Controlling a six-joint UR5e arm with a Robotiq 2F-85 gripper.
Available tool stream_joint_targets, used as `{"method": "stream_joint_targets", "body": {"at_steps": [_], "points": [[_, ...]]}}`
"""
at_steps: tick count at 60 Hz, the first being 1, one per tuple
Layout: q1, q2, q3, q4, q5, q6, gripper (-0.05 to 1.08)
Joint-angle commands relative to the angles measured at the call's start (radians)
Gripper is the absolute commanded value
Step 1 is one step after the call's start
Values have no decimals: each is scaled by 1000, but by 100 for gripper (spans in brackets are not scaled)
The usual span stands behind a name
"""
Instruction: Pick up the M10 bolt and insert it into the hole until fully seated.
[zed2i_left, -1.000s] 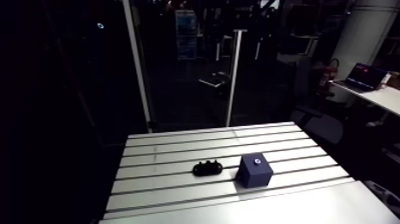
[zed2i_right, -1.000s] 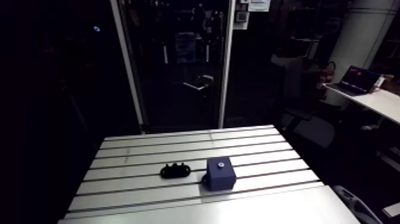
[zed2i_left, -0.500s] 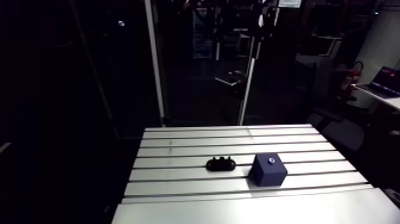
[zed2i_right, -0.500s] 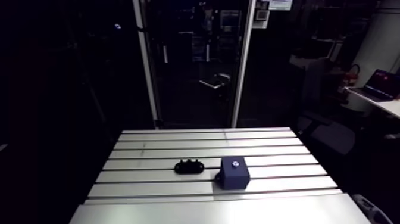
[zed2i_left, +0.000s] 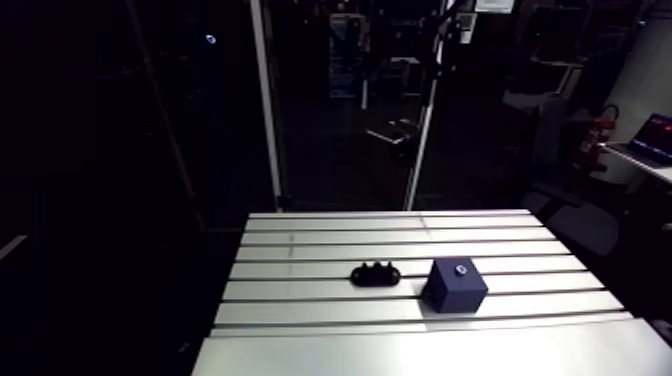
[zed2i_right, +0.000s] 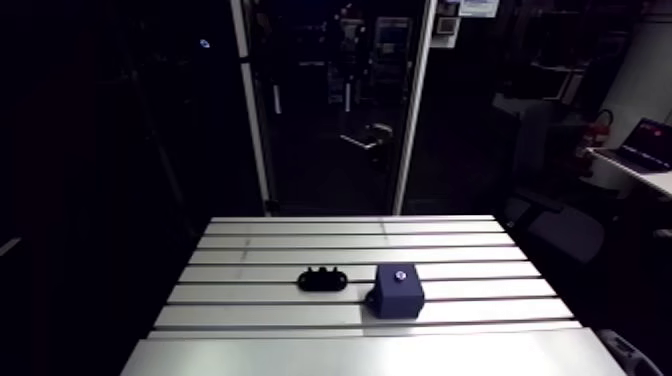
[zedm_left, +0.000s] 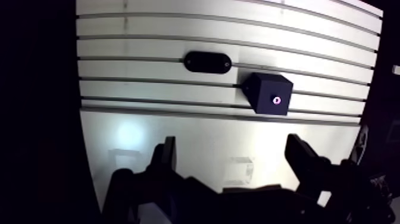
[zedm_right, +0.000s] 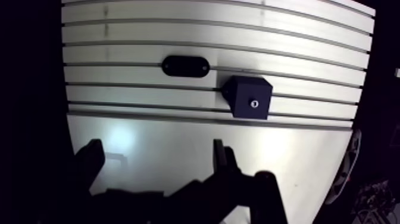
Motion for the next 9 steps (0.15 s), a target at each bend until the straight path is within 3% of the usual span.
{"method": "stream_joint_targets", "body": {"at_steps": [1,9], "points": [[4,-1,4,-1,2,3,0],[5,1,5,-1,1,3,0]]}}
